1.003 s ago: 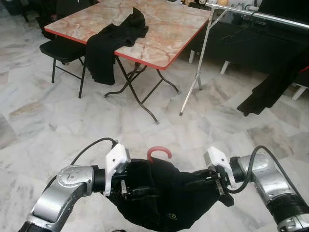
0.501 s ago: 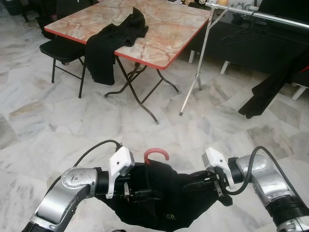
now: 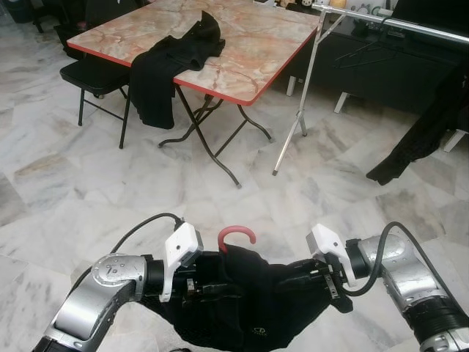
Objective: Hang hanger
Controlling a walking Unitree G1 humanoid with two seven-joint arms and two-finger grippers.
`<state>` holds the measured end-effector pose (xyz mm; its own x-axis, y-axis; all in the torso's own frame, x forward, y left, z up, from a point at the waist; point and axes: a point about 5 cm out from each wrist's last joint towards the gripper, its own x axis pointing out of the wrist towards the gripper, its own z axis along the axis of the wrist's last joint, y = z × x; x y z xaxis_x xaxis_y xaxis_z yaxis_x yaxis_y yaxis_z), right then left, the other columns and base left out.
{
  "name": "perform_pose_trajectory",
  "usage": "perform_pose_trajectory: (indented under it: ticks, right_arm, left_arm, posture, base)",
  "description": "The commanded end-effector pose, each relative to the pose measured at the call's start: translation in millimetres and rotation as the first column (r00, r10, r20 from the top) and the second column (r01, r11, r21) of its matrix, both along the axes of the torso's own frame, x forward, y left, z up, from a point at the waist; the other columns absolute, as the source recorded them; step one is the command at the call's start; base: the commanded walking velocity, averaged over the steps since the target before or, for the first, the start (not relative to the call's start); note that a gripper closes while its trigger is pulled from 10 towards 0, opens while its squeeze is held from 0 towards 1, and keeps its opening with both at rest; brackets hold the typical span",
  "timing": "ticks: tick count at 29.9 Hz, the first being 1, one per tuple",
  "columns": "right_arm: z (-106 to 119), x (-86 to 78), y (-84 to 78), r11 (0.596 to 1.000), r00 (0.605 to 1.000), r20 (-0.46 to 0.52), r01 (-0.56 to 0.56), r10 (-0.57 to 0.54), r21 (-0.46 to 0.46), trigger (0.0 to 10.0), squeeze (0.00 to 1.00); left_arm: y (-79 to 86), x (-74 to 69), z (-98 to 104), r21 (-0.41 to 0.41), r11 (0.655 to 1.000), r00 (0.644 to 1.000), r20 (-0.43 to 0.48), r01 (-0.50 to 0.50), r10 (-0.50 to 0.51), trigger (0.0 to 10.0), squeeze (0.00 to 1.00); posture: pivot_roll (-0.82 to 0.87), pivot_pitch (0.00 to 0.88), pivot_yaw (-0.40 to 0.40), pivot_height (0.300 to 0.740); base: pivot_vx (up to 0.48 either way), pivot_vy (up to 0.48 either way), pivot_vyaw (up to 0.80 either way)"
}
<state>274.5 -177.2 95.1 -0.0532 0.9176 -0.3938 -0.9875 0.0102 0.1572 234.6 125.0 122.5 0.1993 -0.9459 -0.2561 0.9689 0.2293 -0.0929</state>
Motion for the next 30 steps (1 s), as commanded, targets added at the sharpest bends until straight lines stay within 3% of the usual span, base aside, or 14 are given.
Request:
perform_pose_trajectory:
  ticks: [1, 28, 29, 30]
  right_arm:
    - [16.0, 5.7, 9.0, 0.997, 0.998, 0.066, -0.011, 0.006, 0.079, 10.0, 0.0]
    - [14.5, 8.1, 9.6, 0.997, 0.998, 0.068, -0.006, 0.001, 0.072, 10.0, 0.0]
    - [14.2, 8.2, 9.7, 0.997, 0.998, 0.067, -0.005, 0.0, 0.072, 10.0, 0.43]
    - [14.1, 8.3, 9.9, 0.997, 0.998, 0.064, -0.004, -0.001, 0.073, 10.0, 0.43]
  left_arm:
    - [-6.2, -8.1, -6.2, -0.012, 0.999, 0.998, -0.043, 0.044, -0.044, 0.0, 0.0]
    - [-4.9, -8.7, -5.9, -0.01, 0.998, 0.997, -0.053, 0.062, -0.063, 0.0, 0.0]
    - [-4.9, -8.6, -6.1, -0.01, 0.998, 0.997, -0.054, 0.062, -0.062, 0.0, 0.0]
    - [-4.8, -8.6, -6.3, -0.01, 0.998, 0.997, -0.055, 0.062, -0.062, 0.0, 0.0]
  posture:
    - [-0.01, 0.107, -0.025, 0.74]
    - [-0.01, 0.074, -0.024, 0.74]
    - [-0.01, 0.074, -0.024, 0.74]
    - [-0.01, 0.074, -0.024, 0.74]
  base:
    - [0.0, 0.0, 0.0]
    - [0.0, 0.0, 0.0]
    - [0.0, 0.0, 0.0]
    - [0.0, 0.0, 0.0]
